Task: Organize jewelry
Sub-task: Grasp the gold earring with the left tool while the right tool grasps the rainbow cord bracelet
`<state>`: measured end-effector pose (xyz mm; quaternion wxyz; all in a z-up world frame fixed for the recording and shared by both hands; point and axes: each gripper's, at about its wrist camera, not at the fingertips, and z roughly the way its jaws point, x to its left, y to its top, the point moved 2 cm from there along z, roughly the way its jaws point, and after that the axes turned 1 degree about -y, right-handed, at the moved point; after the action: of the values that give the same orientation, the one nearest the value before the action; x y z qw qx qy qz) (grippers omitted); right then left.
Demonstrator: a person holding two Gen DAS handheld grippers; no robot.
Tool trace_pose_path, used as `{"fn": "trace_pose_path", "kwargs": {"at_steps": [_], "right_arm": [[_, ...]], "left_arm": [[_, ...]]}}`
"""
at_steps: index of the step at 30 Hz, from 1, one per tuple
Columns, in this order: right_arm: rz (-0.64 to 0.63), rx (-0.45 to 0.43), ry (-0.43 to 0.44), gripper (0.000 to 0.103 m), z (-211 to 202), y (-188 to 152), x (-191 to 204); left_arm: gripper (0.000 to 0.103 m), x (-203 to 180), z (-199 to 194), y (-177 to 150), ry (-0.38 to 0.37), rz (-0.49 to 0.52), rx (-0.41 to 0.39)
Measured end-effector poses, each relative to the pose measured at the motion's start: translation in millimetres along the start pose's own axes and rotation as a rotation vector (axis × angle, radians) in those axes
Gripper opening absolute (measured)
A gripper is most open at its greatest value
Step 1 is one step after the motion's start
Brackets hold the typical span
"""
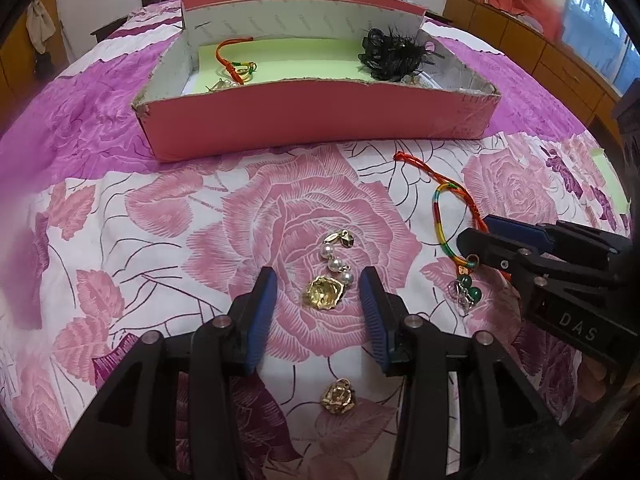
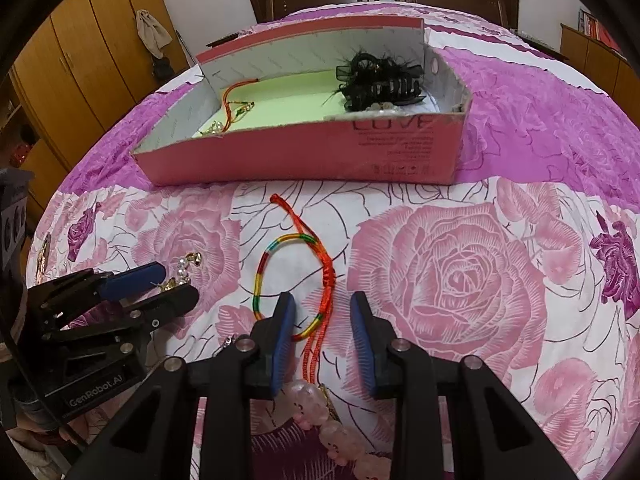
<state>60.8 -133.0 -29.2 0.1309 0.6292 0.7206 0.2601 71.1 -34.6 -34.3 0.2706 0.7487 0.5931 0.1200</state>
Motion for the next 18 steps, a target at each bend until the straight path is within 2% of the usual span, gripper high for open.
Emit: {"fn": "trace_pose_path", "kwargs": {"at_steps": [11,13,17,18], "right_arm": [[-0.022,-0.01,-0.022,0.029,1.5,-0.9,3.8],[-0.022,-0.014,-0.027,0.026,1.5,-0.7,5.4],[-0.002,-0.019,-0.015,0.013,-1.1,0.5,4.2],[0.001,-0.021,-0.011,0.012,-2.1,0.8,3.7]], "left_arm": [[0.033,-0.9,-0.5,-1.9,0.012,0.012,-0.014],[0.028,0.7,-2.4,-2.2,0.013,0.006,-0.021],[0.008,8.0,-6.3,-1.5,0.006,-0.026,-0.03],[0.008,9.3,-6.8,-1.2,0.0,-0.036,-0.031]]}}
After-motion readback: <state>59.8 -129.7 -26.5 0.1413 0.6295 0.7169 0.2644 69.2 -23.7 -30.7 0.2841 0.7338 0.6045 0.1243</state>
